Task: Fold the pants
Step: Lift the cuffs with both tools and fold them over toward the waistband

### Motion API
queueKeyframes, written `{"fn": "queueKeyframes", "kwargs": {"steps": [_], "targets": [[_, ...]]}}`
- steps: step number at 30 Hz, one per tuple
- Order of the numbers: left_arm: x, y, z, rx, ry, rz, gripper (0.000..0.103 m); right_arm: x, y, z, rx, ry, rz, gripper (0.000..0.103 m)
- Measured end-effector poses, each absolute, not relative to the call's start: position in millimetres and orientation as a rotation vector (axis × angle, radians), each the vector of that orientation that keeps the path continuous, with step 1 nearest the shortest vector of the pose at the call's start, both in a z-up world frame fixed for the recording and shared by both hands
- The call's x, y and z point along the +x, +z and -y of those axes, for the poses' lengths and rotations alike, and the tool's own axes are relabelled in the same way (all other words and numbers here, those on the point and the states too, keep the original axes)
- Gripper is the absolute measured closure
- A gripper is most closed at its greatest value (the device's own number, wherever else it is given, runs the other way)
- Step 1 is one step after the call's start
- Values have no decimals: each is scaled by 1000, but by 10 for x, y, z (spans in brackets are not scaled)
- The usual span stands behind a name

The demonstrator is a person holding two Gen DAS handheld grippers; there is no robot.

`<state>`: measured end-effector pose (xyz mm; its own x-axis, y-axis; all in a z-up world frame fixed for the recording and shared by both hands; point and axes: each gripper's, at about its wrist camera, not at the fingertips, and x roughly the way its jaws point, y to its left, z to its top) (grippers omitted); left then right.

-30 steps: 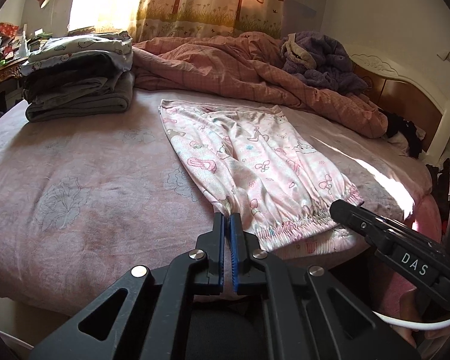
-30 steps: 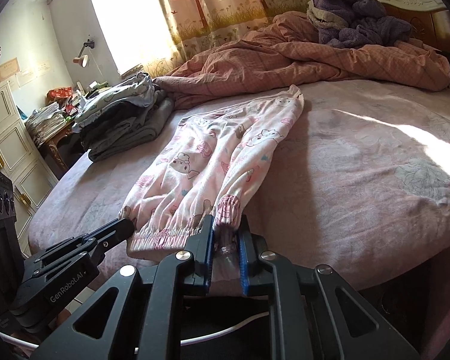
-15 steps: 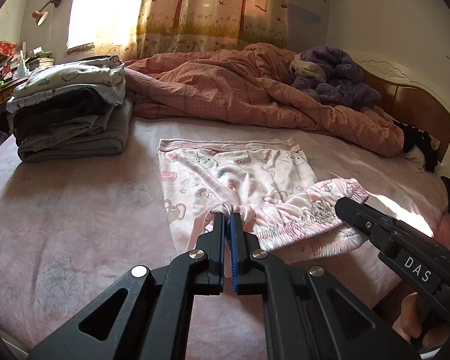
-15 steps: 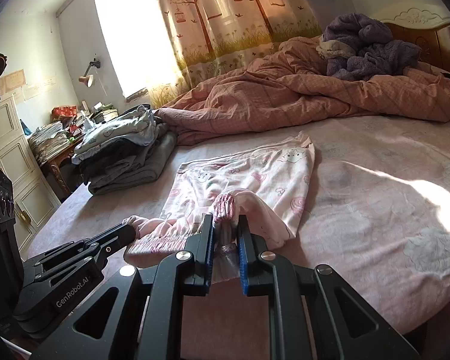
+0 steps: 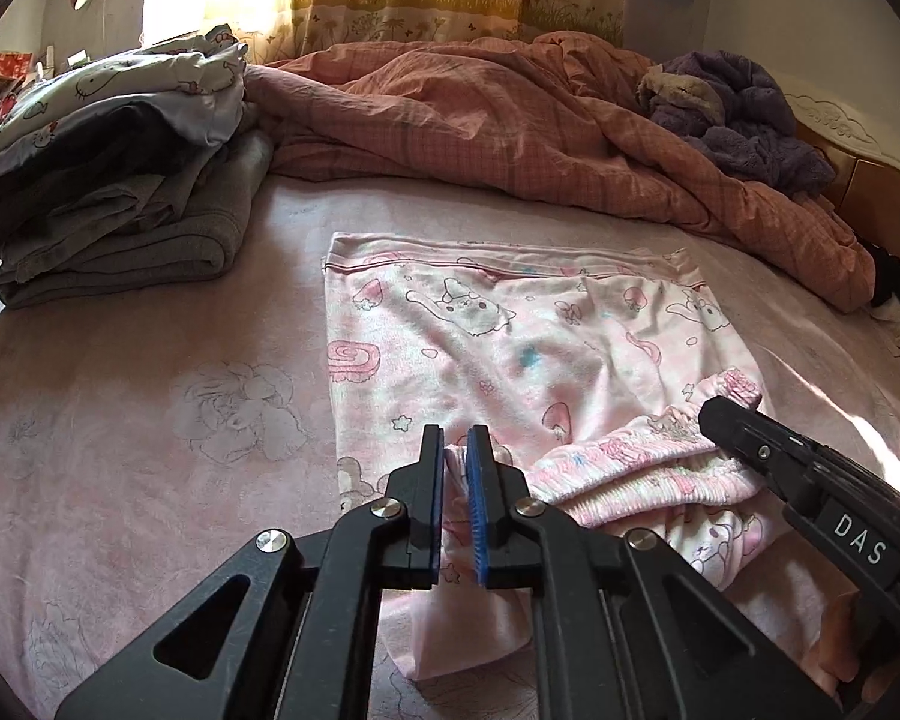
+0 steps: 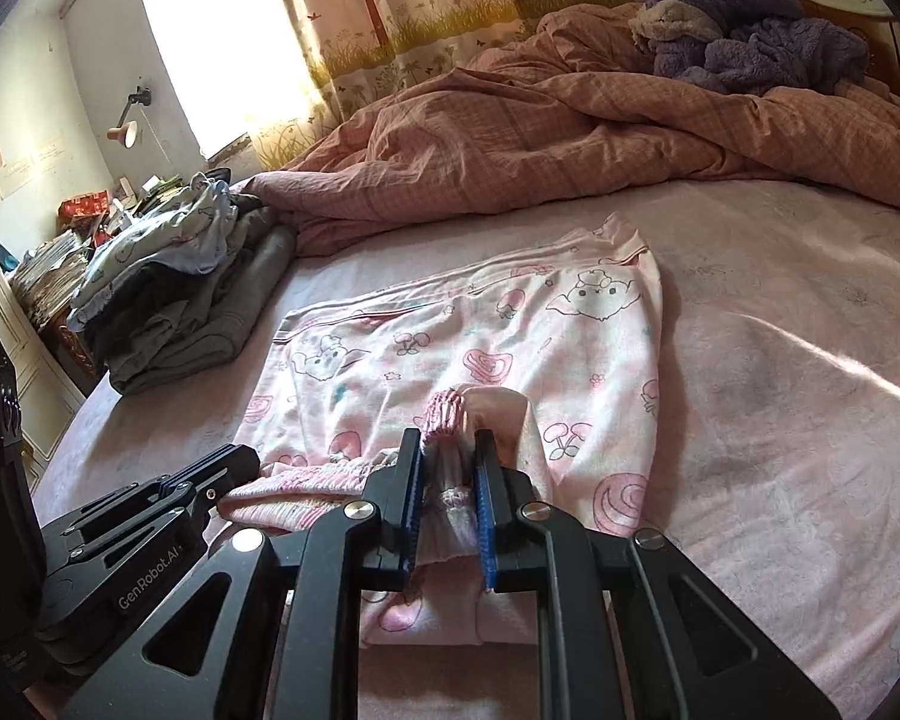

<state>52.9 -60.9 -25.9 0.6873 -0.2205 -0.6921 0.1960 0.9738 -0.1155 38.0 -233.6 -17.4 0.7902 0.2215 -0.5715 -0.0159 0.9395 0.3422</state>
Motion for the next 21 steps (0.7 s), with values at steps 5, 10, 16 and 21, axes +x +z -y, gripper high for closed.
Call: {"fn": "queueKeyframes", "kwargs": {"steps": [5, 10, 16, 21], "targets": [[559, -217, 573, -5, -216, -774, 70, 452, -217, 2376, 336, 131, -668, 82], [404, -14, 344, 19, -157, -673, 48, 320, -44, 2575, 321, 91, -594, 58], [80, 51, 226, 62, -209, -641, 49, 2, 109, 2828, 317, 83, -506, 48], [-72, -50, 503, 136, -323, -717, 83, -271, 108, 2653, 242, 249, -542, 64]]}}
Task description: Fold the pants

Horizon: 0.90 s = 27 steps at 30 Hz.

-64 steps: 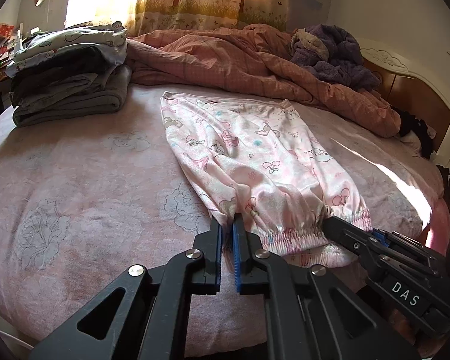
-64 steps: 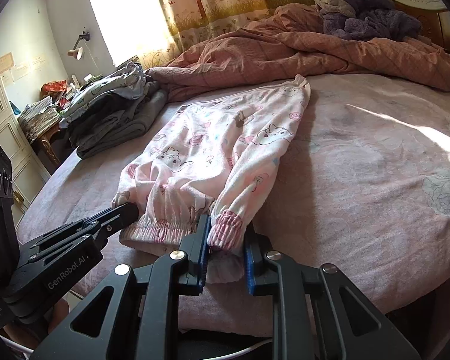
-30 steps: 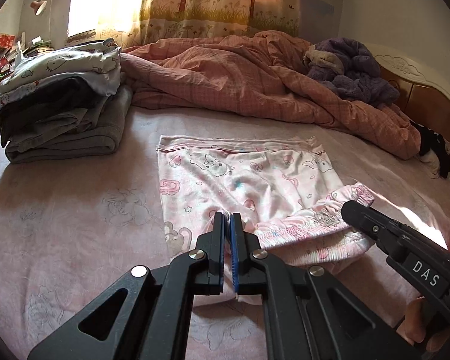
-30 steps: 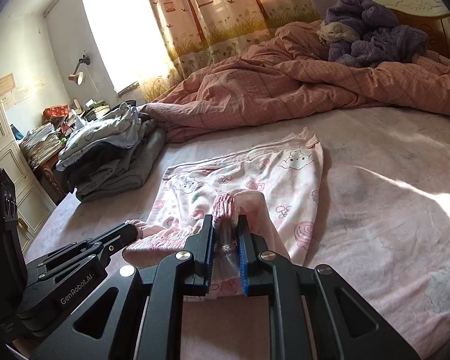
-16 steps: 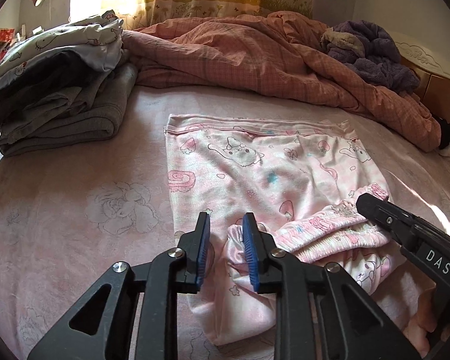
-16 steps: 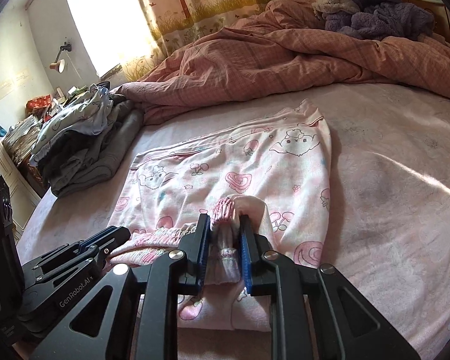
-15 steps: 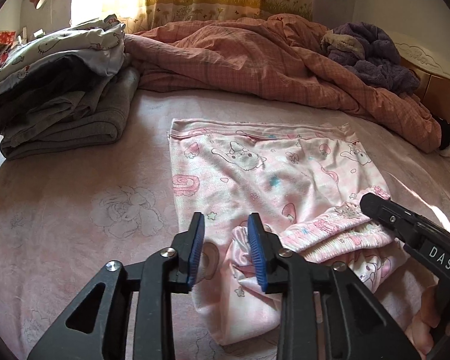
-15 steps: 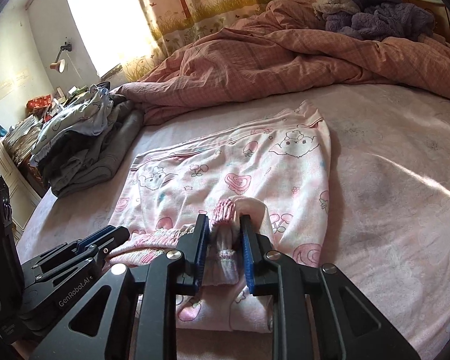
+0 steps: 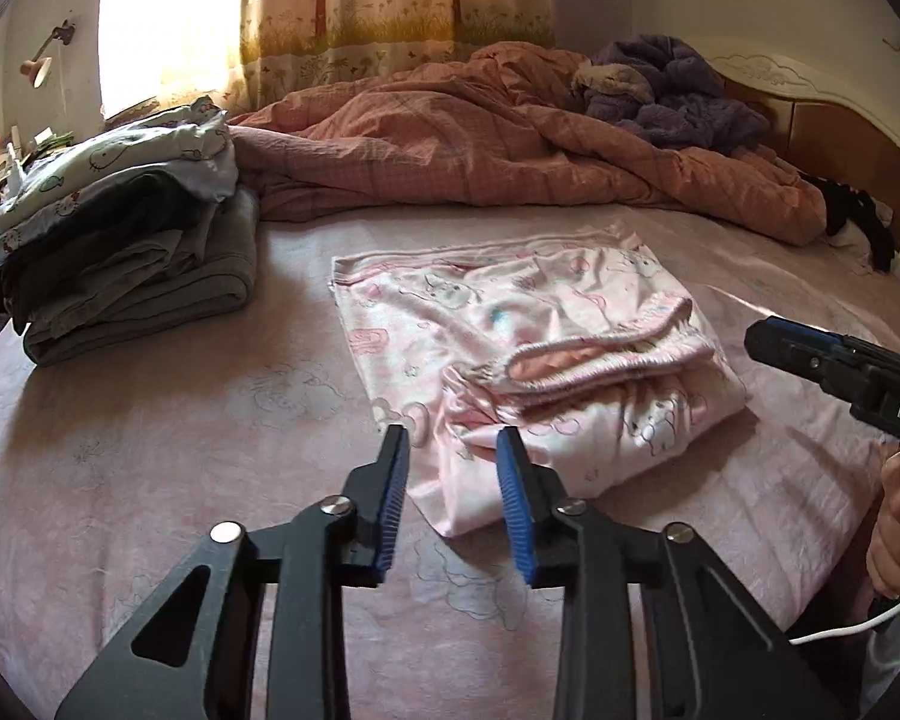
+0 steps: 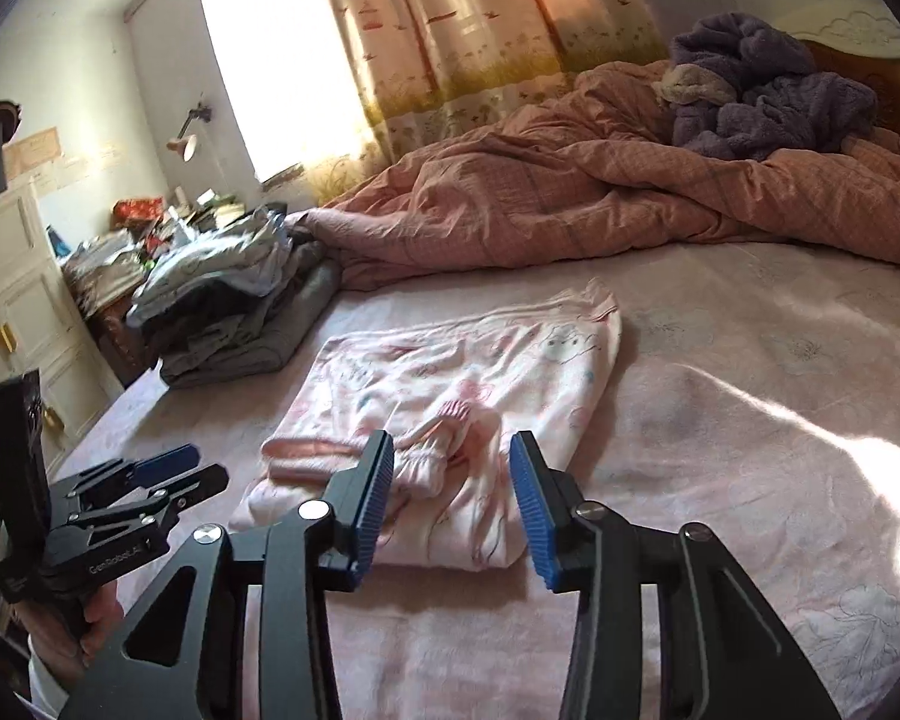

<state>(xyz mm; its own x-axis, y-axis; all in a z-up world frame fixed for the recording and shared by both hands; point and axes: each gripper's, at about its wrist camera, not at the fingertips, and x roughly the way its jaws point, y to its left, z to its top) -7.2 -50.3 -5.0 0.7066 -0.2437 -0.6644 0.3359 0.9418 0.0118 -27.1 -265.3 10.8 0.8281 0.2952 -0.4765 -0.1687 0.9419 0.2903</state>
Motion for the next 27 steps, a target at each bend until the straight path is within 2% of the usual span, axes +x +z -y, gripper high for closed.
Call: {"fn": "queueKeyframes", "kwargs": {"steps": [1, 2, 13, 18, 23, 27], "targets": [[-36, -84, 564, 139, -333, -736, 89, -259, 79, 2565, 204, 242, -579, 67], [21, -114, 619, 135, -338, -751, 90, -228, 38, 2488, 171, 221, -619, 69], [657, -118, 706, 120, -252, -774, 91, 395, -79, 2428, 219, 144, -643, 72], [612, -219, 561, 90, -259, -781, 90, 614, -190, 2593, 301, 155, -683, 71], [451, -44, 542, 67, -325, -711, 90, 411, -107, 2691, 322, 177, -591, 71], [545, 79, 668, 22, -426, -729, 90, 352, 77, 2594, 266, 238, -566, 71]]}}
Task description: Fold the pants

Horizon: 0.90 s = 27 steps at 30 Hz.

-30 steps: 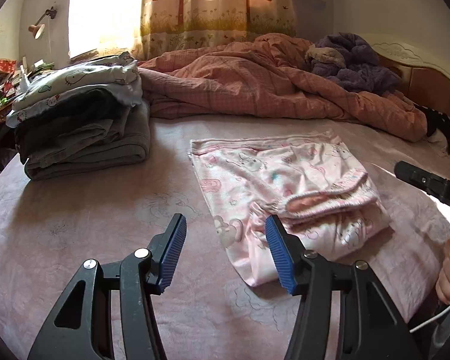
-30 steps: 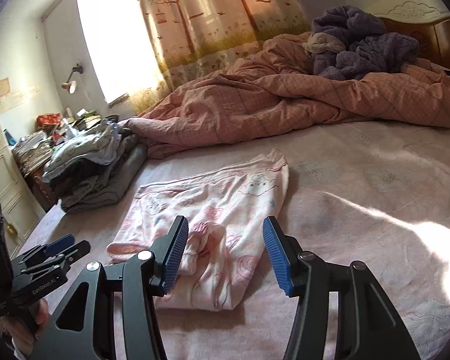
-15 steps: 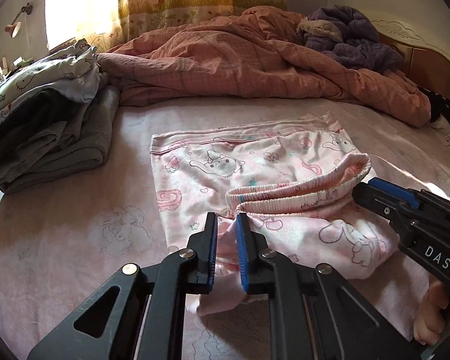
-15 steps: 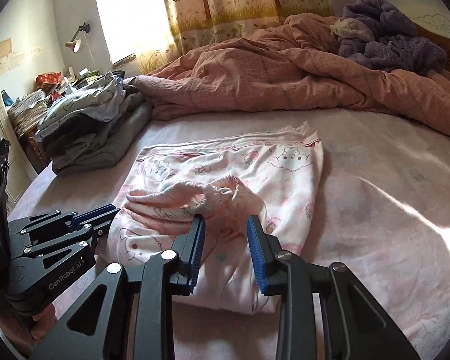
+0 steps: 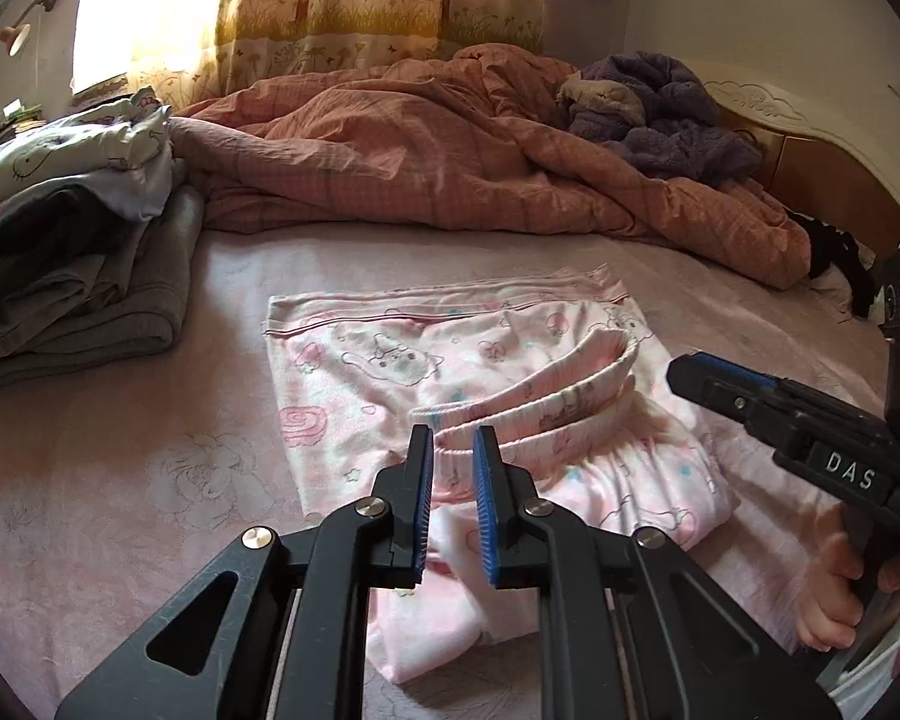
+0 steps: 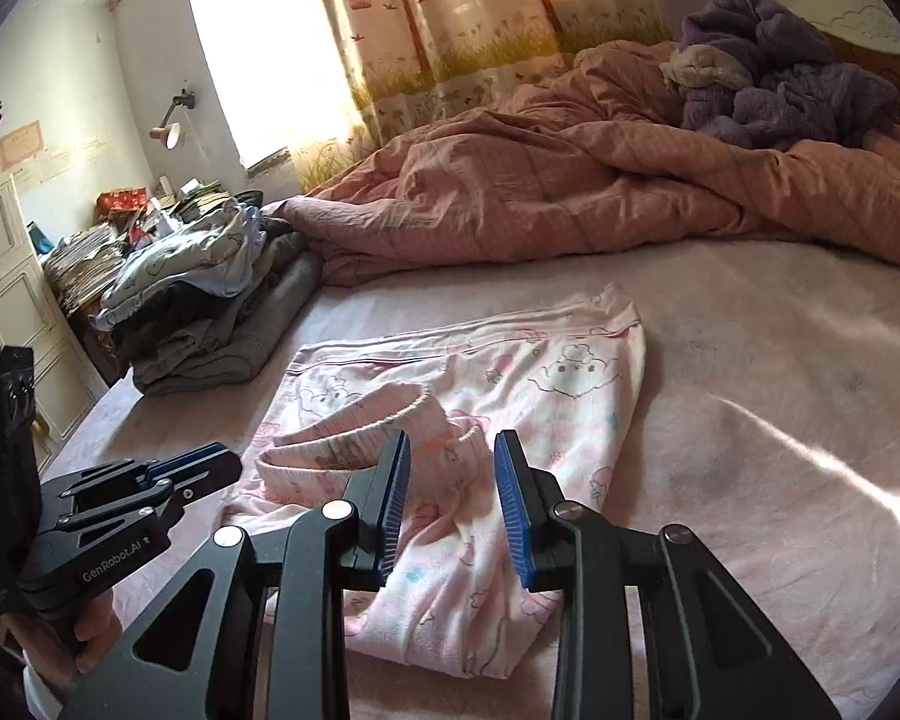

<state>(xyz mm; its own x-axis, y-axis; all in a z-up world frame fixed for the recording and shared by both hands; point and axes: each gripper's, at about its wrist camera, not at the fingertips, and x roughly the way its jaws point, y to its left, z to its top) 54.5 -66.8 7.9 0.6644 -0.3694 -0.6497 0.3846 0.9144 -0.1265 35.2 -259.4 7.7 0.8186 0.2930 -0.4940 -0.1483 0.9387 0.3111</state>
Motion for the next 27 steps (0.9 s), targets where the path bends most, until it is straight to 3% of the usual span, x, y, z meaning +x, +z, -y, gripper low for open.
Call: {"fn": "queueKeyframes", "kwargs": {"steps": [9, 16, 27], "targets": [[1053, -266, 769, 60, -318, -821, 90, 878, -216, 2395, 244, 190, -728, 77], [1020, -283, 767, 64, -316, -806, 90, 908, -296, 2401, 251, 190, -740, 76], [276, 159, 304, 88, -276, -657, 90, 169, 113, 2672, 202, 217, -524, 76]]}}
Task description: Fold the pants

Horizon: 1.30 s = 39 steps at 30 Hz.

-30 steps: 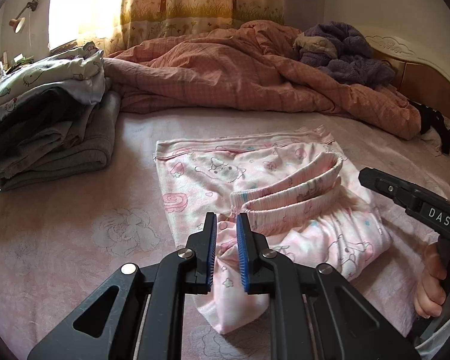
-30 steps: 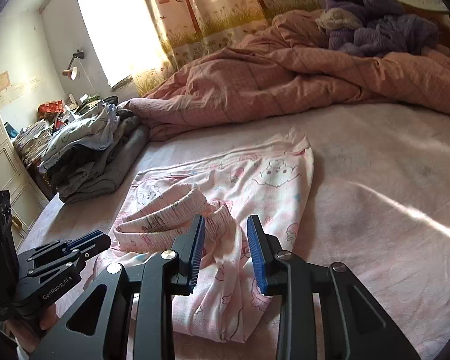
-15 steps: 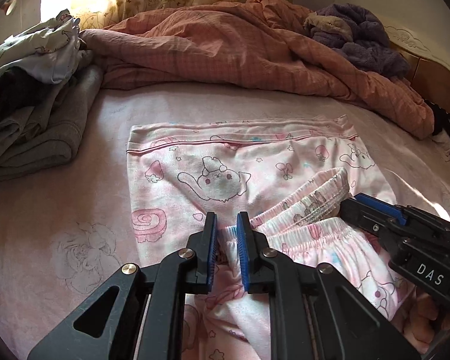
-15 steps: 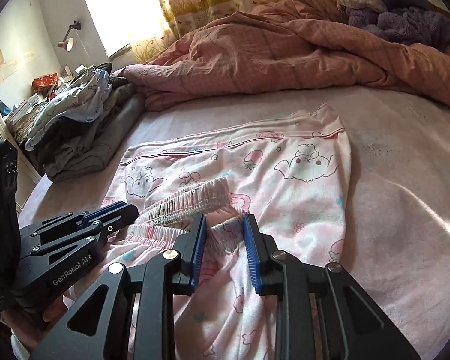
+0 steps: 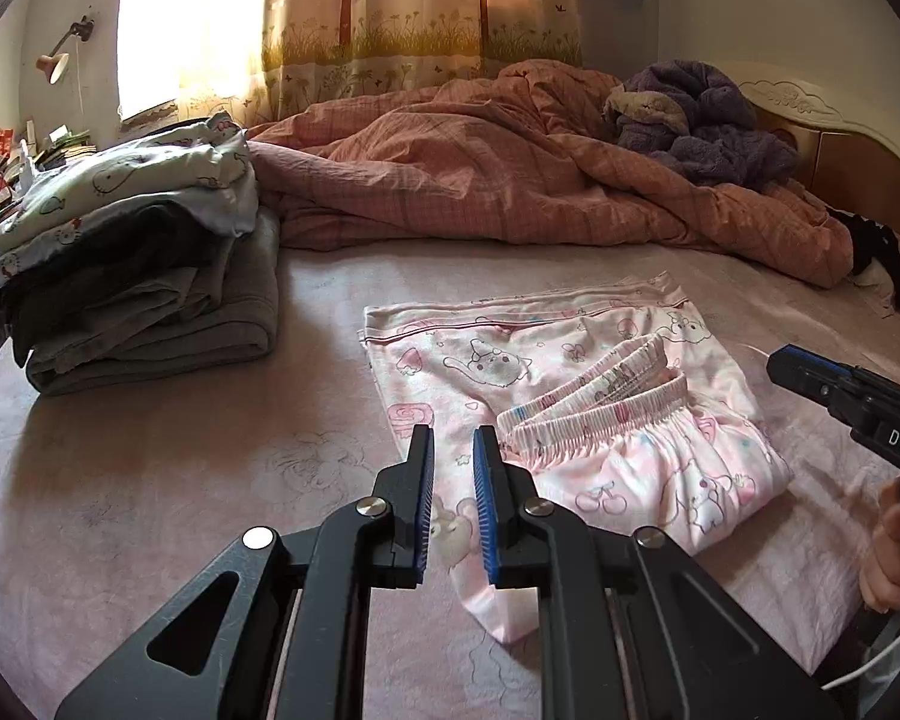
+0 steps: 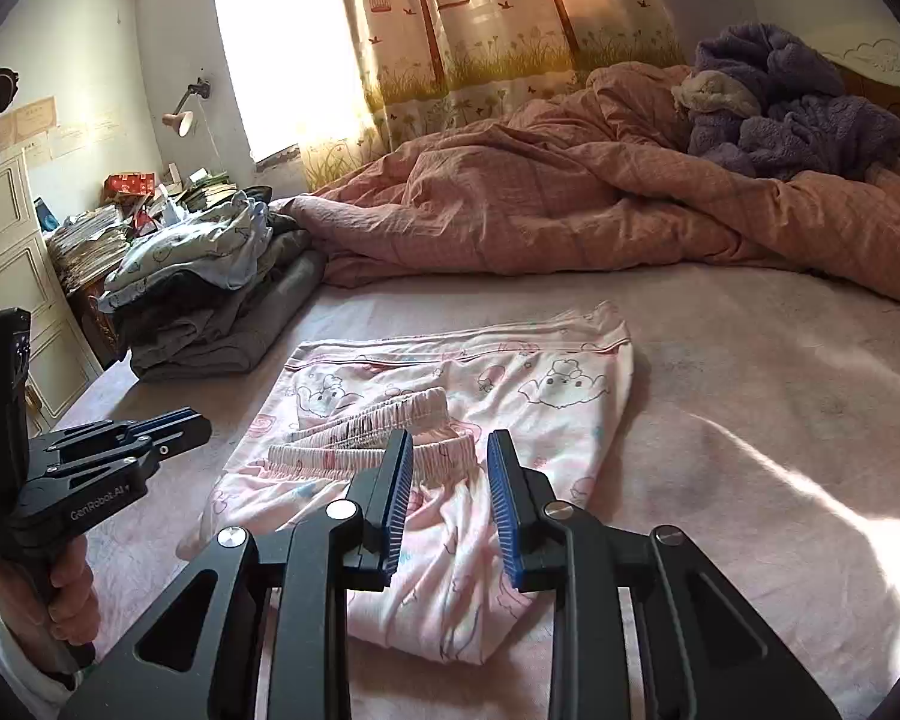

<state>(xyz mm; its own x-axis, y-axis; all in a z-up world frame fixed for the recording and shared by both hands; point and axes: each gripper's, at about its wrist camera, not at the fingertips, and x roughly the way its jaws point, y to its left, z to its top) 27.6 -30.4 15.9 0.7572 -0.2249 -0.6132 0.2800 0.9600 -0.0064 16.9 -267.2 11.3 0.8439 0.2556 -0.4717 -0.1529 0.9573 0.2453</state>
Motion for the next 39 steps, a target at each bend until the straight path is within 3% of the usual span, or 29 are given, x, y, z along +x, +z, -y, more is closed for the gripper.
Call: {"fn": "queueKeyframes", "kwargs": {"steps": [7, 11, 21, 26, 28, 33, 39], "targets": [[-204, 75, 302, 197, -314, -649, 90, -460, 209, 2672, 72, 212, -421, 76], [-166, -84, 340, 274, -380, -753, 80, -577, 114, 2583, -71, 214, -480, 74], [50, -257, 490, 255, -455, -821, 72, -469, -207, 2631, -104, 245, -603, 70], [98, -299, 516, 251, -460, -814, 92, -339, -260, 2554, -110, 260, -602, 71], [75, -297, 493, 251, -471, -799, 94, -288, -302, 2508, -106, 291, -616, 99], [67, -331, 352, 197, -454, -801, 99, -392, -420, 2436, -120, 218, -578, 99], [122, -330, 182, 117, -390, -830, 99, -272, -444, 2763, 131, 210, -627, 99]]}}
